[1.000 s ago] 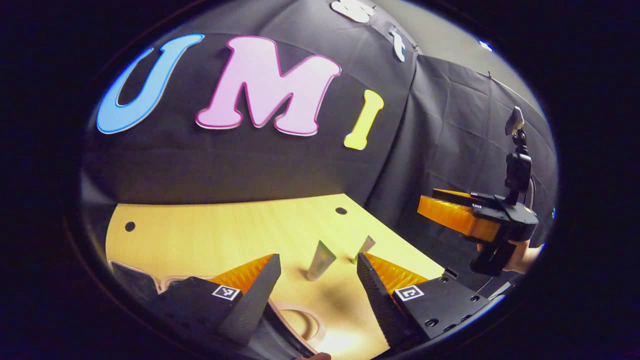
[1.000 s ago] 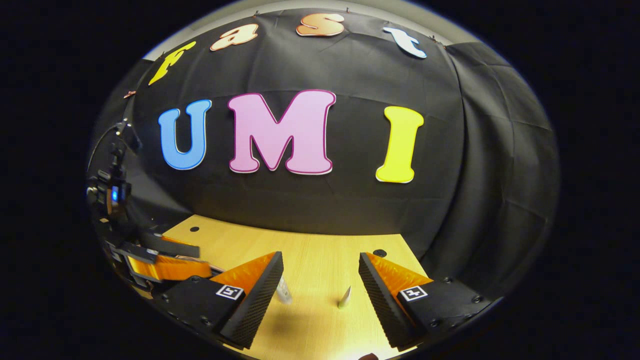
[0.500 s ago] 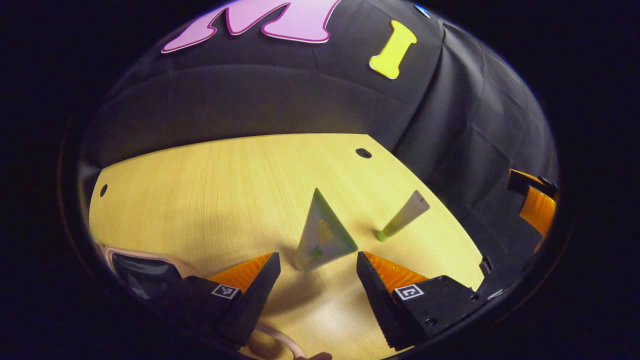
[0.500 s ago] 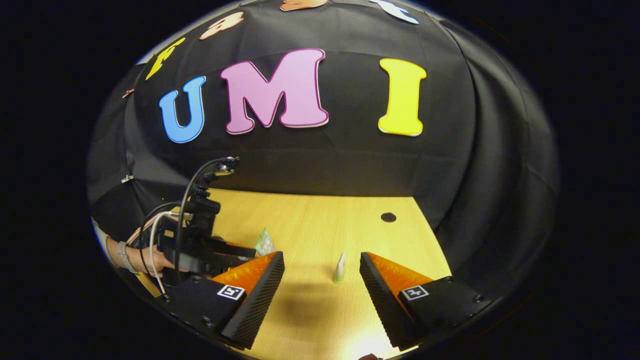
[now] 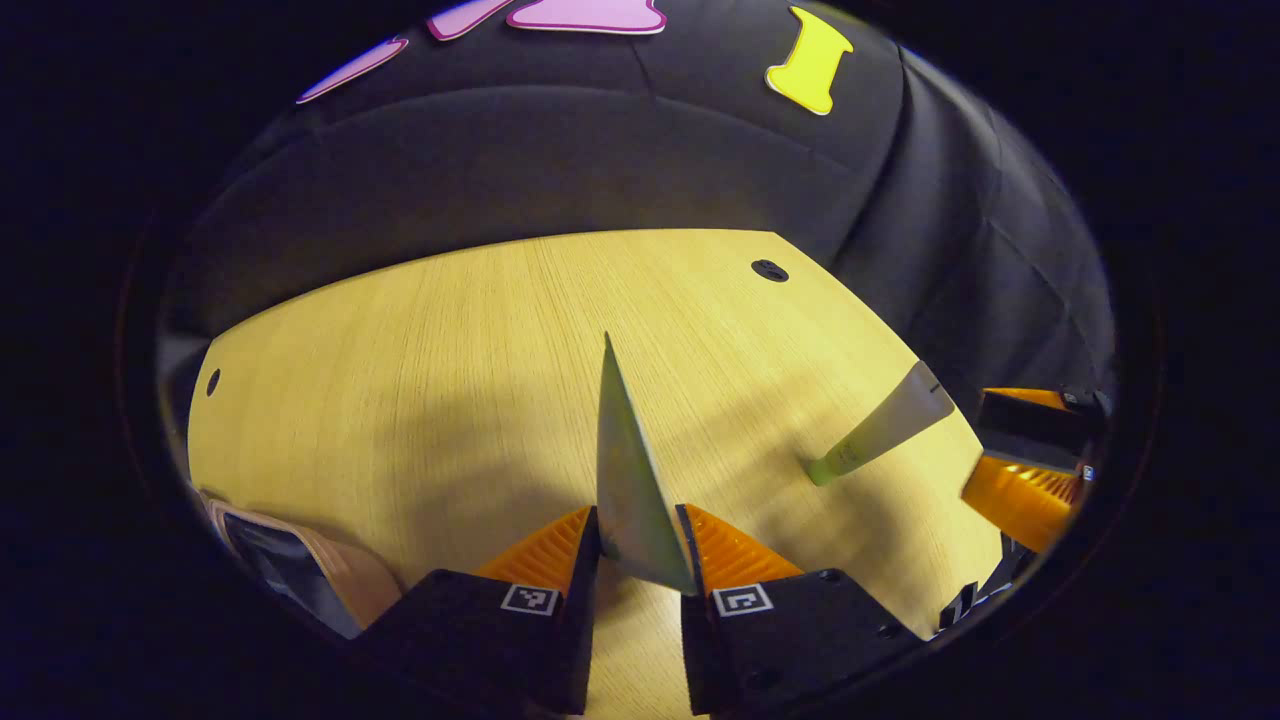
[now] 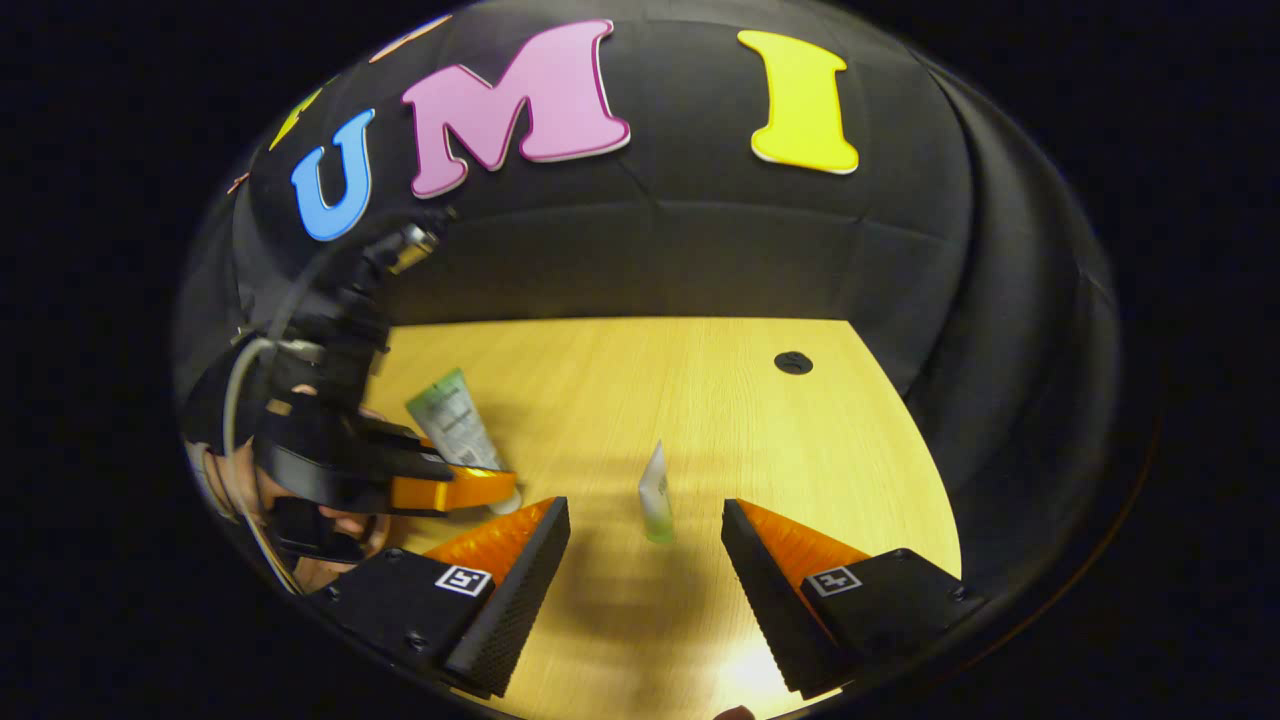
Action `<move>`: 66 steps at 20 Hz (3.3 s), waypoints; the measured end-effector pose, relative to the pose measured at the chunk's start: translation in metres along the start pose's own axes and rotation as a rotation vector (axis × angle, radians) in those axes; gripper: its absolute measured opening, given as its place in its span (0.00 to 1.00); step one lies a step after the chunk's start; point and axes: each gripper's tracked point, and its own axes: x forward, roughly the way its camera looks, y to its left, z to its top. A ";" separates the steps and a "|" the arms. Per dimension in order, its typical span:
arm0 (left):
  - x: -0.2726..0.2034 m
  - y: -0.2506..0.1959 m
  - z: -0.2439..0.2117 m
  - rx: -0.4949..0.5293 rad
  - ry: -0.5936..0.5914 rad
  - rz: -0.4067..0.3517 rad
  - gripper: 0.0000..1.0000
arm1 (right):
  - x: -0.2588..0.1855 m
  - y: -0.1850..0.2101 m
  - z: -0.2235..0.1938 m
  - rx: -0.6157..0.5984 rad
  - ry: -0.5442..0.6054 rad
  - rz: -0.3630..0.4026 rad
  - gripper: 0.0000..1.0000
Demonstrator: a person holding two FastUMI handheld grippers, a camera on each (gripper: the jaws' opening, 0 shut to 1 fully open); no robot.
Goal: First open the suitcase, pack the skin care products into it, and then close the suitcase.
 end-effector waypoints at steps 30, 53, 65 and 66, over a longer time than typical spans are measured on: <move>-0.228 0.226 -0.204 -0.321 0.433 0.165 0.65 | -0.052 0.345 -0.042 0.028 0.241 0.483 0.28; -0.386 0.528 -0.186 -0.800 -0.018 0.540 0.78 | -0.046 0.403 -0.069 0.131 0.250 0.315 0.96; -0.294 0.553 -0.244 -0.806 0.294 0.492 0.23 | -0.091 0.315 -0.069 0.217 0.231 0.128 0.96; -0.301 0.548 -0.234 -0.773 0.294 0.489 0.20 | -0.093 0.320 -0.068 0.229 0.227 0.137 0.96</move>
